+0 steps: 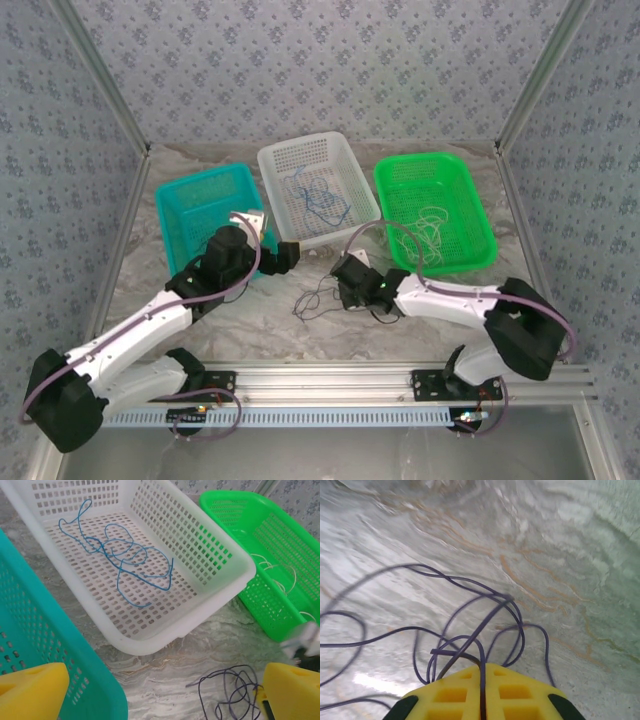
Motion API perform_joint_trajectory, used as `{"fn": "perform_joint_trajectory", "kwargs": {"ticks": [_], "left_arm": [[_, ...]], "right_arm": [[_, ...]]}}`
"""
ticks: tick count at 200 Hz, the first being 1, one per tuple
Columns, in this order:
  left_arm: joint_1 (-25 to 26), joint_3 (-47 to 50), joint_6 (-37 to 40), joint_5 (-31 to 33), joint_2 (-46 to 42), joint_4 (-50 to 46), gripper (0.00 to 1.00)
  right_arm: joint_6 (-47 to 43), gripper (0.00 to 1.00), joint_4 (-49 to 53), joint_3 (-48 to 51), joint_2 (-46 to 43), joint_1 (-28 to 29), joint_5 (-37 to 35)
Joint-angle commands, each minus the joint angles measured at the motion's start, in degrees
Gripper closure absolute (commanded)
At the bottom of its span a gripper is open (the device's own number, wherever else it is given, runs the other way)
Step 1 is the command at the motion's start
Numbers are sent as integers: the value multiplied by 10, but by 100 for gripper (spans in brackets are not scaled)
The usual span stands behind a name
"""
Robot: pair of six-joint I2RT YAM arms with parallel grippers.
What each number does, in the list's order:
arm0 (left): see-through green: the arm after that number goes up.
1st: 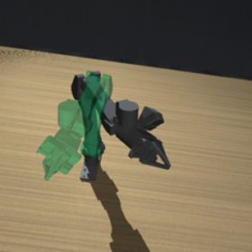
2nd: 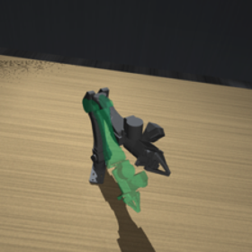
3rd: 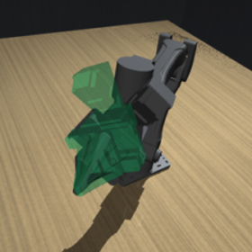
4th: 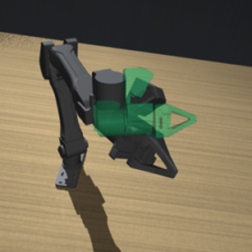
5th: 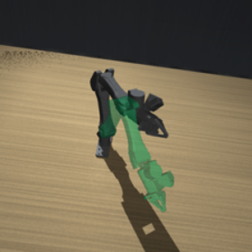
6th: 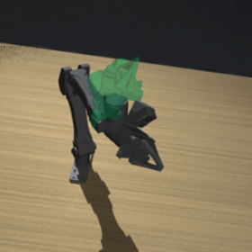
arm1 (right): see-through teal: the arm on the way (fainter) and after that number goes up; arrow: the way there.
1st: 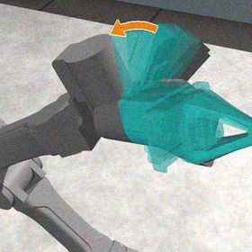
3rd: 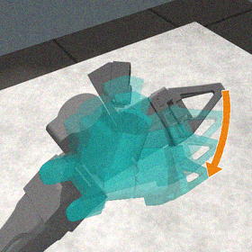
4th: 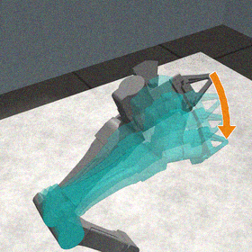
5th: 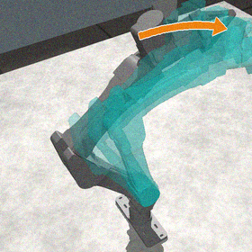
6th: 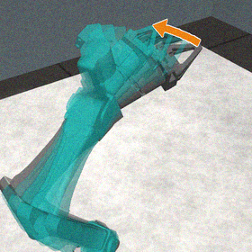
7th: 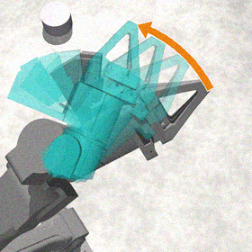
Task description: Untangle the cables
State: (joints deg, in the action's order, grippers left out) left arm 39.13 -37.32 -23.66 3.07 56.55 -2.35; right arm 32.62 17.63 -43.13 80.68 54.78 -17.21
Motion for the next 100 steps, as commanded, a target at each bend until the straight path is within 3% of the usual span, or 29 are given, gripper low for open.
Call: {"fn": "perform_joint_trajectory", "kwargs": {"ticks": [1,27,61,100], "left_arm": [[5,5,-8,-4,-5,-10,1],[10,9,-5,-29,2,-8,1],[24,30,19,-87,7,5,11],[60,35,25,-134,33,16,17]], "right_arm": [[-17,90,10,-11,-56,7,-13],[-29,90,9,-4,-119,5,-3],[-34,89,16,7,-183,-11,22],[-32,88,-18,37,-237,-32,77]]}}
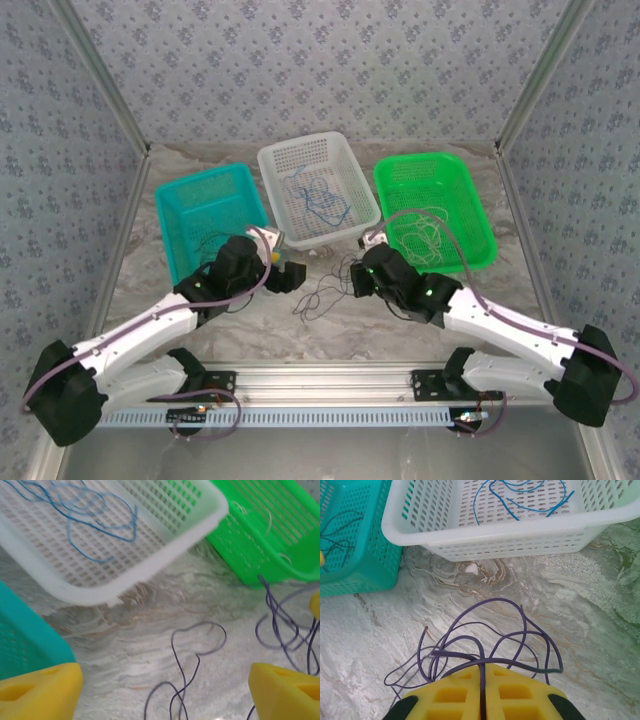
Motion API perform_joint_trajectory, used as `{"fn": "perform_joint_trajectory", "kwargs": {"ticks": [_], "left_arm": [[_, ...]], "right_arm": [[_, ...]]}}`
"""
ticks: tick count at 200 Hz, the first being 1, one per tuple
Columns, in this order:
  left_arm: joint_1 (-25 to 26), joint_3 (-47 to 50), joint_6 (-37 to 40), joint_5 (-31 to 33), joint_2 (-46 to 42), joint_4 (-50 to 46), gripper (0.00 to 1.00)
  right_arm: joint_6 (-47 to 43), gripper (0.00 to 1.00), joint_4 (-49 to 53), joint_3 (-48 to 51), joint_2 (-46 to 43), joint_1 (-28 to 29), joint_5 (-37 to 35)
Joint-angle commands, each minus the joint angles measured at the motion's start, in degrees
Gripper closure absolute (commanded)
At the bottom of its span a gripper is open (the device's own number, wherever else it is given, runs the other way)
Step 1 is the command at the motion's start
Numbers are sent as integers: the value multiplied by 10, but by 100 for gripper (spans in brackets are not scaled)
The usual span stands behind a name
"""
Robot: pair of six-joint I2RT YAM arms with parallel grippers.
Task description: Untangle the cables
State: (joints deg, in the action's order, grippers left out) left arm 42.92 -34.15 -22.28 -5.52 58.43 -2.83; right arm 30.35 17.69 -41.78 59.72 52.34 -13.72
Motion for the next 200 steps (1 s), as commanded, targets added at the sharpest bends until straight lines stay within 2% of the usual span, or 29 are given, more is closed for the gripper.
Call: {"fn": "perform_joint_trajectory", "kwargs": {"ticks": [1,46,95,140,169,181,200], "left_arm": [[23,4,11,-48,15,22,17],[44,18,-47,-86,67,161,19],[52,7,-86,-101,126,209,20],[58,19,-127,-97,129,271,21],[60,17,-139,-100,134,279,22],[63,15,-142,-103,140,283,24],[67,9,-144,-104,151,284,34]], "right_arm": [[-10,88,-21,25,-29,-7,44],[-22,87,-62,53,-76,-9,64],[-16,87,-94,81,-108,-8,59],[-18,87,-100,91,-115,-8,50],[-18,87,-111,93,-115,-7,49],[-18,87,-115,93,-114,-7,48],[-19,87,-118,92,-115,-7,48]]}}
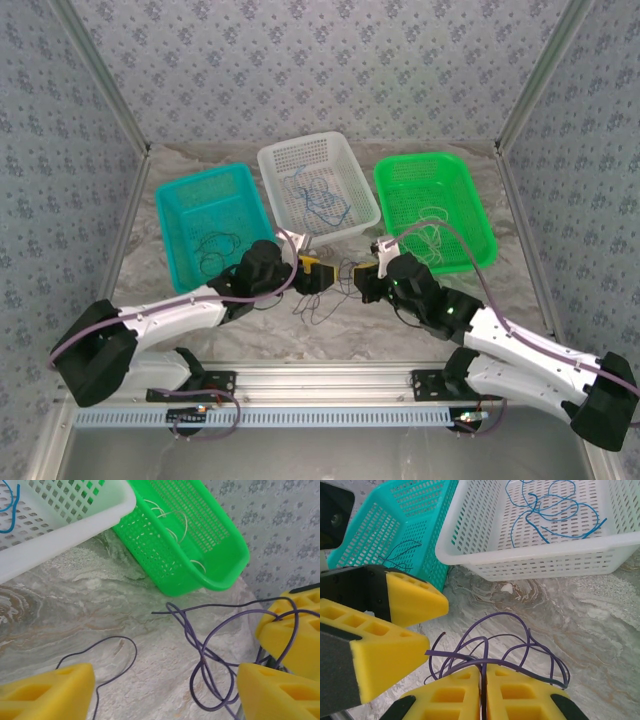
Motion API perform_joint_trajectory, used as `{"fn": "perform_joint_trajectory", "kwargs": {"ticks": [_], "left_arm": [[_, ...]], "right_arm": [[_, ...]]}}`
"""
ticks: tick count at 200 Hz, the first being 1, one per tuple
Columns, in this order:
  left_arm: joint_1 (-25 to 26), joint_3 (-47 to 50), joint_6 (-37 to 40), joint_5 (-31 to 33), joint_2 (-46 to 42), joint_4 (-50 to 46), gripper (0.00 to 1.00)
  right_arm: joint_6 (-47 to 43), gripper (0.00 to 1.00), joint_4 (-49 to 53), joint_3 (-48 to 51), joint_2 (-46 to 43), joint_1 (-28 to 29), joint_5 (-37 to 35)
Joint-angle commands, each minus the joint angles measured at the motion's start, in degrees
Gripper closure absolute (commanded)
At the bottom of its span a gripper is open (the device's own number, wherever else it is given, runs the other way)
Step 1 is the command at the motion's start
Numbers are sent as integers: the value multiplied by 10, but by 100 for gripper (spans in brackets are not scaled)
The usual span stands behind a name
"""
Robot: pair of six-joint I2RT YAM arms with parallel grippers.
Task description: Untangle the cables
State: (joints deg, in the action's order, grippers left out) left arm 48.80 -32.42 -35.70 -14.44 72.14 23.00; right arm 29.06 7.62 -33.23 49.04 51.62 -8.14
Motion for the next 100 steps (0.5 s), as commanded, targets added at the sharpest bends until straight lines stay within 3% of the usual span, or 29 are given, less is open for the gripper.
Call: {"fn": "perform_joint_trajectory", "kwargs": {"ticks": [1,33,76,100], "left_arm": [[8,-9,-10,-14,15,26,35],[9,-14,-18,-19,30,41,51],[10,-13,-17,3,14,40,83],[10,-12,-12,17,-9,34,95]], "right_arm": [[-6,87,-18,6,-7,0,-8],[-7,87,-21,6,-9,3,-6],[-1,87,-16,17,-9,4,-11],[12,78,-1,27,-7,4,-18]]}}
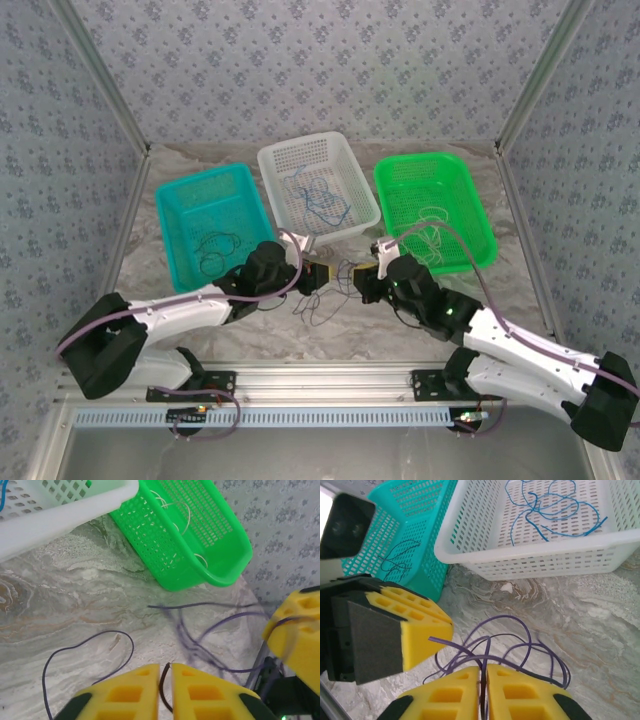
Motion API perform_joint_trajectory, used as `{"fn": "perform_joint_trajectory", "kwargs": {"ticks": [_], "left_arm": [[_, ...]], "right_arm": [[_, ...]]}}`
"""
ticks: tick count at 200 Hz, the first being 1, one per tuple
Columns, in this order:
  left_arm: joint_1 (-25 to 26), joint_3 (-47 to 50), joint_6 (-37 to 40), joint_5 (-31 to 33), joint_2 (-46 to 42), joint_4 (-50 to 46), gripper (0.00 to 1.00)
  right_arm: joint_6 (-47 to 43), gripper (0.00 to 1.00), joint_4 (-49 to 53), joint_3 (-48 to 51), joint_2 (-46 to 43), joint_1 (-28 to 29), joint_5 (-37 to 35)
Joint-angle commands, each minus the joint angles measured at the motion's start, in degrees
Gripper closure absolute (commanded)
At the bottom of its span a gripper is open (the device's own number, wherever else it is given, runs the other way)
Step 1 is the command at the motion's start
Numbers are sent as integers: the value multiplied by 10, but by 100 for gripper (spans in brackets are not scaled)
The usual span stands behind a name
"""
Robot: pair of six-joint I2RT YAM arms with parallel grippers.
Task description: Untangle the cables
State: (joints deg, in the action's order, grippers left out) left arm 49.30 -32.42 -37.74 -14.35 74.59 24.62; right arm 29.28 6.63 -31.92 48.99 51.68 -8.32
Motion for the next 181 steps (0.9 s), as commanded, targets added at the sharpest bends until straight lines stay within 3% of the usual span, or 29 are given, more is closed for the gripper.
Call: {"fn": "perform_joint_trajectory", "kwargs": {"ticks": [1,14,24,51,94,141,181], "left_arm": [[5,-12,9,16,-35,18,96],[5,-14,15,19,-47,11,100],[5,-17,19,22,-55,3,100],[5,-29,32,30,-76,-31,100],[5,-63,48,39,-112,-85,100],[5,-88,29,40,-117,-94,100],[5,-87,22,44,-121,-93,100]], "right_arm": [[10,78,9,15,-6,3,-16],[19,68,20,18,-1,3,-18],[27,51,34,17,6,3,-25],[31,28,73,10,12,3,-50],[0,9,62,5,15,8,-55],[-42,3,-24,16,21,38,-72],[-54,9,-37,2,66,37,-77]]}}
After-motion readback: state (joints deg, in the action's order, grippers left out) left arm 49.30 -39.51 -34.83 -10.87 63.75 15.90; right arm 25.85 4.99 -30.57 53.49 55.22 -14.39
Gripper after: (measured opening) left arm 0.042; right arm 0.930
